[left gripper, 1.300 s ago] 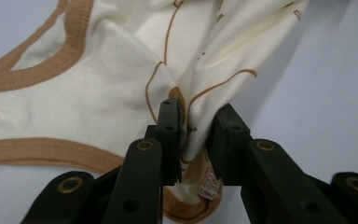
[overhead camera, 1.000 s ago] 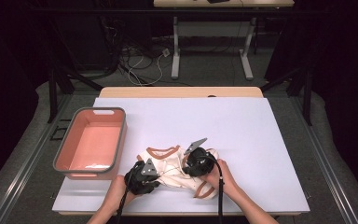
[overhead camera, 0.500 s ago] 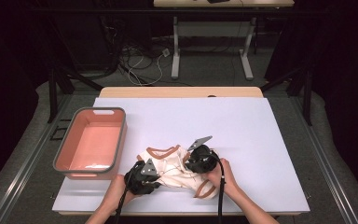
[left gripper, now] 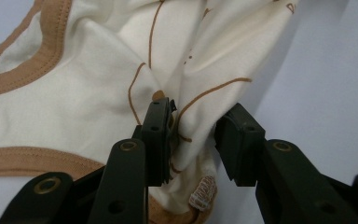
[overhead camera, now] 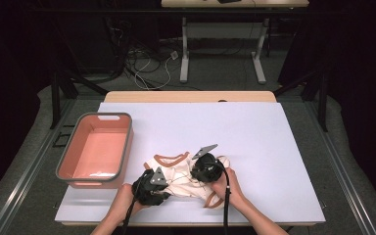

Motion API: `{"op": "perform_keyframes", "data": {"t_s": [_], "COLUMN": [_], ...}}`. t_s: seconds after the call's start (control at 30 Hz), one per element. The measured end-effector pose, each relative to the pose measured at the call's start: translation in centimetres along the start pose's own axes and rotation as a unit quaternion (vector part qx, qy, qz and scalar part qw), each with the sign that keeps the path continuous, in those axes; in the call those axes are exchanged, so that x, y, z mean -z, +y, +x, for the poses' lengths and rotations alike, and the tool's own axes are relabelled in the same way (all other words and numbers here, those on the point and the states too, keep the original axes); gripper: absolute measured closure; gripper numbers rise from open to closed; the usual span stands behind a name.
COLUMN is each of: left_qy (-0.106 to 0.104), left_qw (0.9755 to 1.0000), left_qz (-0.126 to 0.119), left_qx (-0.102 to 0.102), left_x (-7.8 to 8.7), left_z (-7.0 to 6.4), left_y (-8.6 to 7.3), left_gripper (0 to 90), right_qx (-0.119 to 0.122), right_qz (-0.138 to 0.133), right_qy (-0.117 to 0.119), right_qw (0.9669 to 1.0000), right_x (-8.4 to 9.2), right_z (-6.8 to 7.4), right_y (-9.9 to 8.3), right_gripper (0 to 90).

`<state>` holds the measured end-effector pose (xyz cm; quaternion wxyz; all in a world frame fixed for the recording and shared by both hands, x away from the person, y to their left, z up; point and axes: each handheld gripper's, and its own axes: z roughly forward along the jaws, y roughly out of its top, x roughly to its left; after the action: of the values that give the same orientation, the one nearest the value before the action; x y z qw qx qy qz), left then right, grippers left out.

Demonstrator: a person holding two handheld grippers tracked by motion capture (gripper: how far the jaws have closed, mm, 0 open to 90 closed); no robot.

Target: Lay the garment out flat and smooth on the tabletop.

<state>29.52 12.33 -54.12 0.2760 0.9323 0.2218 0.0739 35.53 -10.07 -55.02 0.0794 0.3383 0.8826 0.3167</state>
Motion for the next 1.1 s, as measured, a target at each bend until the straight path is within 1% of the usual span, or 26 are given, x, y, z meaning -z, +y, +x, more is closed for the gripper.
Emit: {"op": "perform_keyframes", "data": {"t_s": [0.07, 0.13, 0.23, 0.27, 0.33, 0.4, 0.47, 0.53, 0.57, 0.6, 0.7, 0.73, 0.77, 0.83, 0.87, 0.9, 0.93, 1.0, 1.07, 1.1], "left_qy": [0.001, -0.002, -0.009, -0.013, -0.015, -0.016, -0.013, -0.006, -0.006, -0.005, 0.008, 0.015, 0.022, 0.034, 0.038, 0.037, 0.034, 0.032, 0.028, 0.028], "left_qw": [1.0000, 0.9999, 0.9999, 0.9998, 0.9998, 0.9997, 0.9998, 0.9999, 0.9999, 0.9999, 0.9998, 0.9997, 0.9995, 0.9989, 0.9987, 0.9986, 0.9987, 0.9986, 0.9986, 0.9987], "left_qz": [-0.006, -0.012, -0.013, -0.012, -0.015, -0.016, -0.011, -0.002, -0.001, -0.001, -0.009, -0.014, -0.014, -0.022, -0.025, -0.026, -0.027, -0.031, -0.028, -0.026], "left_qx": [-0.001, -0.001, -0.002, -0.001, 0.000, -0.005, -0.008, -0.012, -0.013, -0.015, -0.016, -0.015, -0.016, -0.022, -0.024, -0.025, -0.027, -0.029, -0.035, -0.035], "left_x": [0.1, 0.3, 0.5, 0.5, 0.8, 1.0, 1.0, 0.7, 0.6, 0.4, -0.1, -0.3, -0.6, -1.0, -1.2, -1.4, -1.6, -1.8, -1.8, -1.7], "left_z": [-0.1, 0.0, 0.0, 0.1, 0.1, 0.0, -0.1, -0.2, -0.2, -0.3, -0.6, -0.7, -0.8, -0.9, -0.9, -1.0, -1.0, -1.0, -1.0, -1.0], "left_y": [0.0, 0.1, 0.1, 0.2, 0.2, 0.3, 0.3, 0.2, 0.2, 0.1, 0.2, 0.2, 0.4, 0.9, 1.1, 1.3, 1.5, 1.6, 1.6, 1.6], "left_gripper": [63.9, 61.4, 56.2, 52.9, 47.8, 46.7, 46.9, 50.2, 51.4, 53.5, 60.0, 62.5, 65.7, 69.4, 71.2, 72.9, 74.6, 78.6, 82.8, 83.7], "right_qx": [0.000, 0.013, 0.018, 0.015, 0.003, 0.005, 0.008, 0.011, 0.017, 0.017, 0.027, 0.025, 0.026, 0.022, 0.021, 0.014, 0.010, -0.001, 0.000, 0.000], "right_qz": [0.002, 0.007, 0.010, 0.010, 0.005, 0.003, 0.006, 0.009, 0.011, 0.016, 0.026, 0.029, 0.034, 0.040, 0.048, 0.052, 0.054, 0.061, 0.065, 0.053], "right_qy": [-0.004, -0.018, -0.035, -0.037, -0.038, -0.044, -0.056, -0.065, -0.066, -0.070, -0.095, -0.103, -0.110, -0.123, -0.132, -0.139, -0.143, -0.142, -0.136, -0.132], "right_qw": [1.0000, 0.9997, 0.9991, 0.9991, 0.9993, 0.9990, 0.9984, 0.9978, 0.9976, 0.9972, 0.9948, 0.9939, 0.9930, 0.9914, 0.9899, 0.9888, 0.9883, 0.9880, 0.9885, 0.9898], "right_x": [0.1, 0.2, 0.4, 0.6, 0.8, 1.1, 1.4, 1.5, 1.5, 1.5, 1.8, 1.9, 2.1, 2.5, 2.8, 3.0, 3.3, 3.8, 4.2, 4.1], "right_z": [0.0, 0.1, -0.1, -0.3, -0.7, -0.9, -1.0, -1.1, -1.2, -1.3, -1.7, -1.9, -2.1, -2.7, -3.0, -3.3, -3.7, -4.1, -4.1, -4.0], "right_y": [0.0, 0.1, 0.0, 0.0, -0.1, -0.1, -0.1, -0.3, -0.3, -0.4, -0.7, -0.8, -0.9, -1.3, -1.4, -1.7, -1.9, -2.3, -2.5, -2.5], "right_gripper": [87.7, 88.4, 88.4, 88.1, 87.3, 87.5, 88.0, 88.4, 88.5, 88.6, 88.9, 88.9, 88.9, 88.9, 88.9, 88.9, 88.9, 88.8, 88.5, 88.4]}}
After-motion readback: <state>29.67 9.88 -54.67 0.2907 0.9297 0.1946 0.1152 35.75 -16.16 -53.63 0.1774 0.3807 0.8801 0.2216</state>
